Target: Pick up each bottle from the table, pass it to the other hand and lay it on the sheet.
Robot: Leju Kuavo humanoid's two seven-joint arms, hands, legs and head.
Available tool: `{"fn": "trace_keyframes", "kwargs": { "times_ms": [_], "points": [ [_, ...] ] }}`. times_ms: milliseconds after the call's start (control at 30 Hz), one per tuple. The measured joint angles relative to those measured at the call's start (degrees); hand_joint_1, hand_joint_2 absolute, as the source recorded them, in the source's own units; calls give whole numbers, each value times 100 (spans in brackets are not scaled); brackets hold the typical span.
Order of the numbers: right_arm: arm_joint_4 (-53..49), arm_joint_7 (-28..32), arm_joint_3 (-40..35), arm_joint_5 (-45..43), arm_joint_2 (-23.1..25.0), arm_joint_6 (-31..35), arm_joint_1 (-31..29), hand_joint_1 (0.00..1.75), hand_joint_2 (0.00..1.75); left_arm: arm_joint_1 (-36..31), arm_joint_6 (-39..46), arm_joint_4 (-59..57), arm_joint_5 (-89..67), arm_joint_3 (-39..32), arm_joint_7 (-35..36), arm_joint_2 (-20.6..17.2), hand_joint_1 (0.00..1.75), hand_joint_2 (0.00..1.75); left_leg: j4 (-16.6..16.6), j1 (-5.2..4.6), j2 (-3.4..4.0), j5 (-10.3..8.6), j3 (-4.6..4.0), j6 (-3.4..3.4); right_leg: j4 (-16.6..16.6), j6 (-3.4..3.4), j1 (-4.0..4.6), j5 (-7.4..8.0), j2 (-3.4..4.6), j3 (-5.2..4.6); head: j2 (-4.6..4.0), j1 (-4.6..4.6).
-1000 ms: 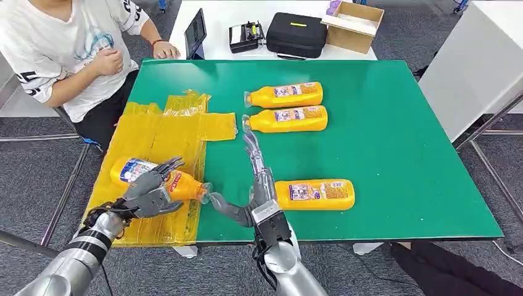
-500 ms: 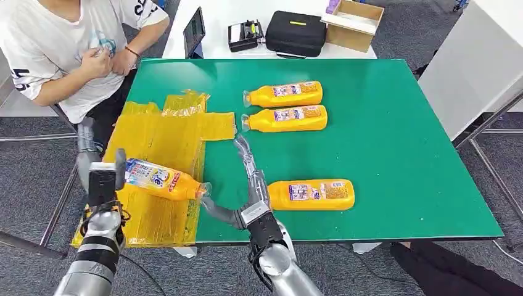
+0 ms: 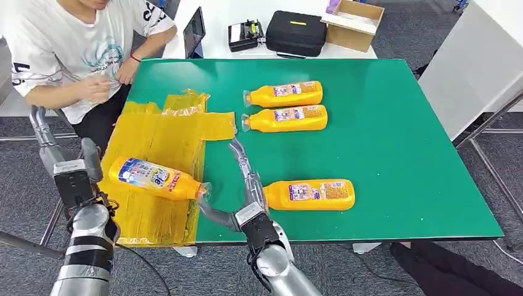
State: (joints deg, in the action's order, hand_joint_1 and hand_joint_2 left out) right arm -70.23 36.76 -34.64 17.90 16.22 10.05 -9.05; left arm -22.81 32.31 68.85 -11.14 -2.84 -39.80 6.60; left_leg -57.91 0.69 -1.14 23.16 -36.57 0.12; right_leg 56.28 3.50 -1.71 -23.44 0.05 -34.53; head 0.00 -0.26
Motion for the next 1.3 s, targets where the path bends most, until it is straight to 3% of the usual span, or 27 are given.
{"fn": "trace_keyframes", "kwargs": {
  "times_ms": [100, 267, 467, 567, 767, 1300],
  "points": [
    [0, -411, 0, 403, -136, 48, -72, 0, 175, 10, -452, 88, 610, -26, 2, 44, 0, 175, 0, 0, -4, 0, -2, 0, 0, 0, 0, 0, -2, 2, 0, 0],
    [-215, -1498, 173, 1581, -908, 192, -247, 0, 175, 492, -1219, 149, 957, -243, 72, 160, 0, 175, -1, -5, -1, 1, -2, 2, -7, 3, -10, 2, -1, 5, 0, 2],
    [-568, -2390, 660, 2205, -2067, -659, -239, 0, 175, 1310, -1653, 188, 636, -487, 90, 299, 0, 175, -4, -15, -4, 7, -7, 9, -15, 5, -14, 1, -1, 2, 0, 2],
    [-573, -2511, 765, 2301, -2489, -962, -242, 0, 175, 1468, -1684, 123, 183, -494, 46, 367, 0, 175, -4, -14, -3, 9, -9, 11, -15, 5, -12, 1, -2, 1, 0, 2],
    [-544, -2655, 761, 2395, -2844, -1139, -371, 0, 175, 1518, -1799, -8, -112, -463, 4, 492, 0, 175, -4, -6, -2, 7, -6, 10, -13, 5, -2, 2, 0, 1, 0, 2],
    [-28, -2609, 428, 1796, -3082, -1821, -708, 0, 175, 1340, -1968, -280, -206, -284, 22, 601, 0, 175, -4, -6, -2, 7, -8, 10, -13, 5, -3, 3, -1, 2, 0, 0]
  ]
}}
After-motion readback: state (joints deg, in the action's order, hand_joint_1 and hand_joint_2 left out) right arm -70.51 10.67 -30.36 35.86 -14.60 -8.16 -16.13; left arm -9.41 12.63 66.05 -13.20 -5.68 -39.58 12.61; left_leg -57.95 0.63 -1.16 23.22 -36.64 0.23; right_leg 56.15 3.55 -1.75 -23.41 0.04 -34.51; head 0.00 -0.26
